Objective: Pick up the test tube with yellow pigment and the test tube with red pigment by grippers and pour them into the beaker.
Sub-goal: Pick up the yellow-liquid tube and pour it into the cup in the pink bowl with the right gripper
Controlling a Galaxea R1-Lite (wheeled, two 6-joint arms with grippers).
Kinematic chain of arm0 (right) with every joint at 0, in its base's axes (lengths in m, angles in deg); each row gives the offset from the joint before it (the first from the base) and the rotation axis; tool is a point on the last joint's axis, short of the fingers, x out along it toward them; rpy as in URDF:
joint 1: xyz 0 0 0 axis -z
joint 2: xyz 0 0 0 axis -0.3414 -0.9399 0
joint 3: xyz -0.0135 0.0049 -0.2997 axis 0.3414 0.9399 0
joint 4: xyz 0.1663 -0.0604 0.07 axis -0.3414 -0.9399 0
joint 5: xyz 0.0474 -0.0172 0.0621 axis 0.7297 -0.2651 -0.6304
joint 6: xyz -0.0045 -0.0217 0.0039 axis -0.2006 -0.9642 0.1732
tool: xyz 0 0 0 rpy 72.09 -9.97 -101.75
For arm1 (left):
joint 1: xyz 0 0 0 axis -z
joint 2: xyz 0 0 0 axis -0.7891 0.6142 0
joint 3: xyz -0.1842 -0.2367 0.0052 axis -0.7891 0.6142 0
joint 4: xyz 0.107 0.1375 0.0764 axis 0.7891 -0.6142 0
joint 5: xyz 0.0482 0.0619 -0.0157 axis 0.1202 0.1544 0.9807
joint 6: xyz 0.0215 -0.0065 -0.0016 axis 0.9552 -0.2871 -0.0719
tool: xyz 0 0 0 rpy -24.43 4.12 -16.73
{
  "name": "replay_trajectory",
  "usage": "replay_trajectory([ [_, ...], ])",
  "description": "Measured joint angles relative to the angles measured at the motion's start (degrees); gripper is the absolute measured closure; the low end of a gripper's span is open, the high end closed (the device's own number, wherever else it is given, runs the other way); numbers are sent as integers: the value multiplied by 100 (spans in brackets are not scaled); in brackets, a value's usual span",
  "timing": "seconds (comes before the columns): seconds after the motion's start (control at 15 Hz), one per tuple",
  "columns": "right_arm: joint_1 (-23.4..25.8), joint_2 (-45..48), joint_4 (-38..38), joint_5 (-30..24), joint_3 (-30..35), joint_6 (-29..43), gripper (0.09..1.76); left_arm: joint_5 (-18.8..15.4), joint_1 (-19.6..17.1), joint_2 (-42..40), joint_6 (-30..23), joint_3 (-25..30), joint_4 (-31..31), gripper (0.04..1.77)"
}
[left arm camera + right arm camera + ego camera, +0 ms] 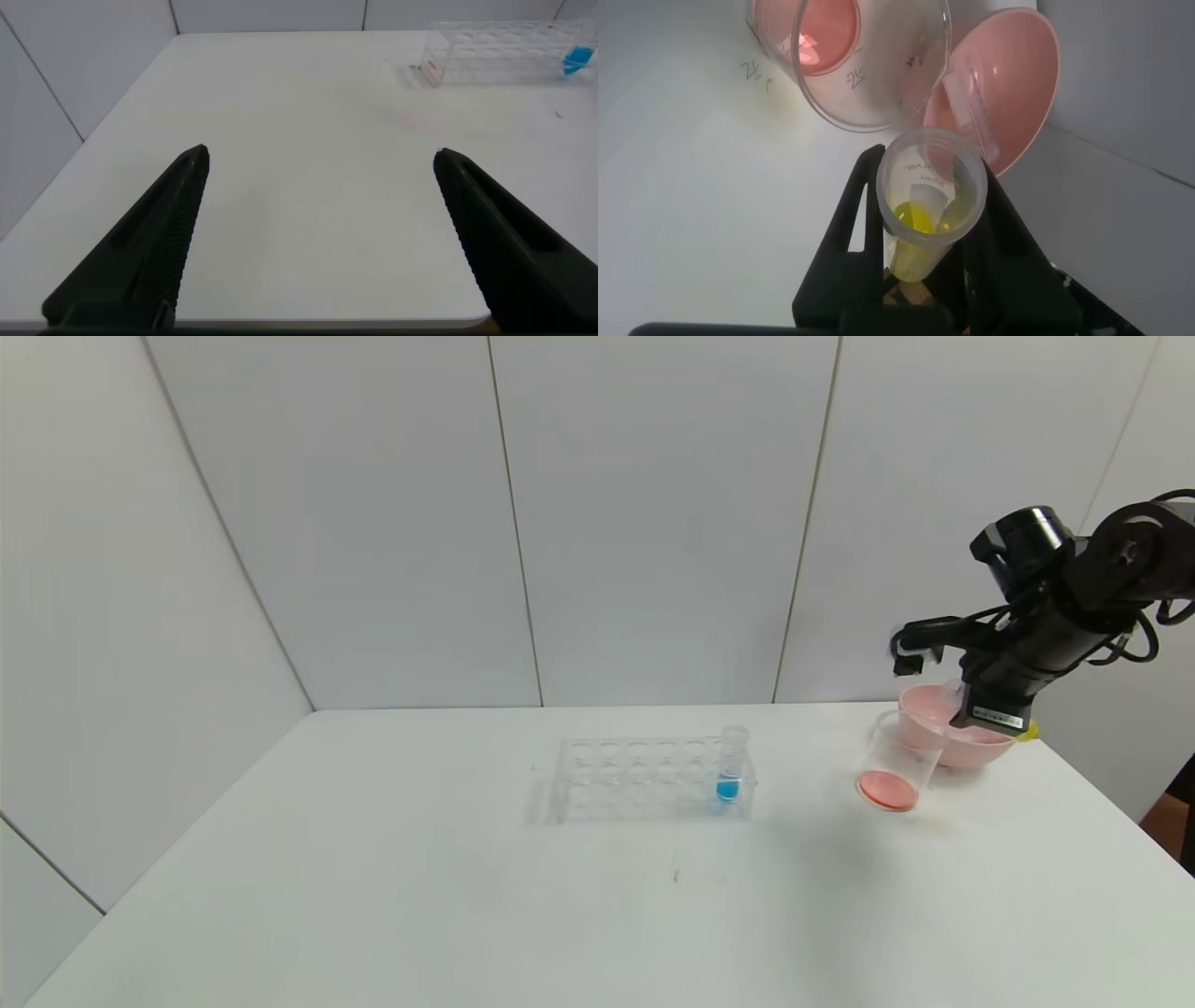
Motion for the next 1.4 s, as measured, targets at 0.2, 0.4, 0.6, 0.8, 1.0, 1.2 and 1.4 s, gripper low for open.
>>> replay_trajectory([
  [0.2,-9,-7,0,238,0,-13,131,0,0,0,0,0,0,9],
  [0.4,-22,-11,0,375,0,-28,131,0,0,0,0,0,0,9],
  [0.6,-79,-11,0,610,2,-39,131,-2,0,0,0,0,0,9],
  [0.8,-116,-21,-2,831,2,-41,131,0,0,0,0,0,0,9],
  [1.0,-157,-24,-82,1134,2,-88,131,0,0,0,0,0,0,9],
  [1.2,-207,-63,-151,1357,5,-110,131,0,0,0,2,0,0,9],
  [1.4,-226,-156,-105,1524,7,-105,131,0,0,0,0,0,0,9],
])
